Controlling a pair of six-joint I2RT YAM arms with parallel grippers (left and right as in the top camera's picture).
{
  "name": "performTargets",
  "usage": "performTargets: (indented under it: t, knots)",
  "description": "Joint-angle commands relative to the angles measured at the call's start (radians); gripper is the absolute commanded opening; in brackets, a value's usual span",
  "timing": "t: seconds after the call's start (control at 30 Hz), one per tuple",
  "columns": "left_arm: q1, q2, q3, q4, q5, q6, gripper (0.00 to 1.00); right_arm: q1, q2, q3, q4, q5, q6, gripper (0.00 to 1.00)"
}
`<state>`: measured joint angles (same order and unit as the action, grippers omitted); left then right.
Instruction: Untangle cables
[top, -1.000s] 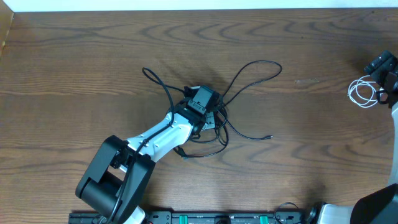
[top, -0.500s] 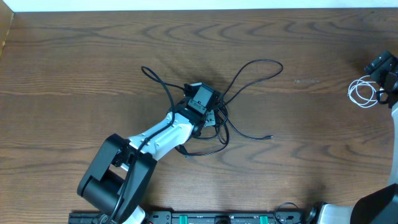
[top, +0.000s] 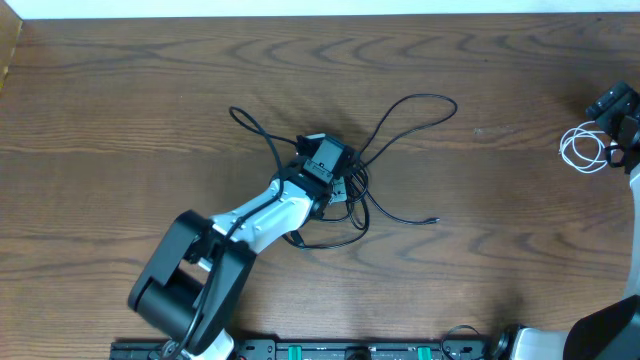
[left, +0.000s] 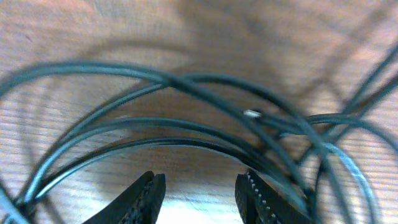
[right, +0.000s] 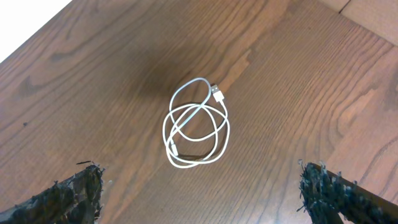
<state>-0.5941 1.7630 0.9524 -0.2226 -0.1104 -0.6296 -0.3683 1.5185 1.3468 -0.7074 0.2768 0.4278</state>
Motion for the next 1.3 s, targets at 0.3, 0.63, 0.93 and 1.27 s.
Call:
performTargets:
  t: [0.3,0.63,0.93,1.27]
  knots:
    - [0.005,-0.133,-0.003,-0.004,-0.006,-0.093,0.43,-0.004,0.006,-0.002,-0.001,0.002,-0.006,0.99]
    - [-0.011,-0.008,-0.003,0.063,-0.002,-0.117,0.43,-0.004,0.006,-0.002,-0.003,0.002,-0.006,0.99]
    - [-0.014,0.0,-0.004,0.078,0.021,-0.117,0.43,-0.004,0.006,-0.002,-0.003,0.002,-0.006,0.99]
    - [-0.015,0.083,-0.004,0.084,0.032,-0.117,0.43,-0.004,0.006,-0.002,-0.003,0.002,-0.006,0.99]
